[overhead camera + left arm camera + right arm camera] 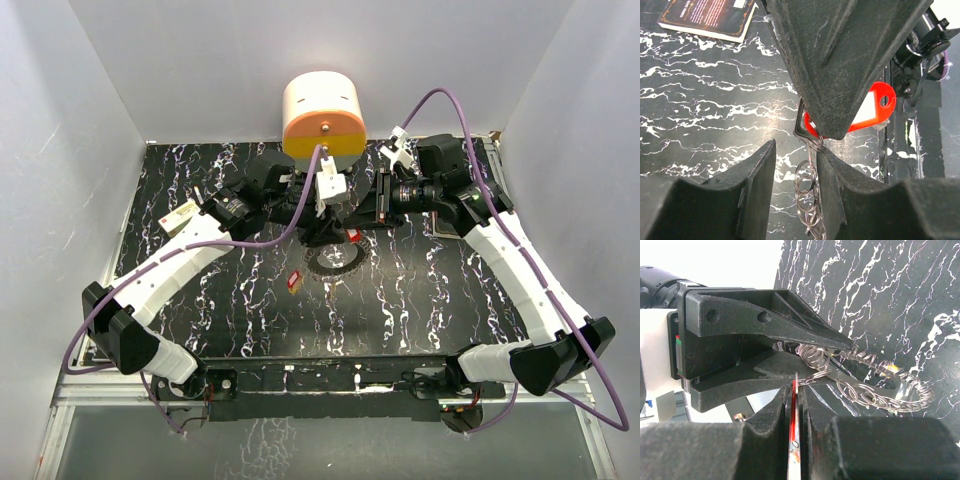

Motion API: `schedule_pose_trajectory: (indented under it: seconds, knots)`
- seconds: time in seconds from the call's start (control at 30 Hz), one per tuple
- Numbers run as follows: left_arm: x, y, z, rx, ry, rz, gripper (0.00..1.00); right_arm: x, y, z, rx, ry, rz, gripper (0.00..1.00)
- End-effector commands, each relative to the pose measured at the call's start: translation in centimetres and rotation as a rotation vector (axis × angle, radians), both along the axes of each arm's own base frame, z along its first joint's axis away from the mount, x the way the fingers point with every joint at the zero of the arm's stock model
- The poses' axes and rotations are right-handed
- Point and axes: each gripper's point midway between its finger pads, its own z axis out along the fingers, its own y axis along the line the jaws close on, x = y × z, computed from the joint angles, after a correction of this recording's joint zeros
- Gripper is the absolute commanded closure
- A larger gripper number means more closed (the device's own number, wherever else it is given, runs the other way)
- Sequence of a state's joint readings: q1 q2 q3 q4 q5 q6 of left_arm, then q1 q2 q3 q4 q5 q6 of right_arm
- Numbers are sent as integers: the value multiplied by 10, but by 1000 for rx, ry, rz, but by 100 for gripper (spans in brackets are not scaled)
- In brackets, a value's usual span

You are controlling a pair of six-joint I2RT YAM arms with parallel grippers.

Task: Put the keys on the keyring

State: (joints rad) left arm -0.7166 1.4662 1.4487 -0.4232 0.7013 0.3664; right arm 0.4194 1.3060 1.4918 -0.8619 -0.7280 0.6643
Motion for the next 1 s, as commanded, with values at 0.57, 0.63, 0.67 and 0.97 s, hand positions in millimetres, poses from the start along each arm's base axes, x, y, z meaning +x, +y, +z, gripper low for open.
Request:
schedule_pose_trajectory:
  seconds: [0.57,0.63,0.67,0.97]
  knots:
    - [-7,0,43,-64,-61,-24,59,2,0,23,43,-106,-42,92]
    - [-7,-1,41,-63,-52,-22,59,2,1,25,52,-109,-45,92]
    - [-7,-2,40,-62,-49,-22,59,3,1,26,55,-109,-46,92]
    - [1,-5,33,-47,-49,9,61,1,4,29,58,-116,-43,92]
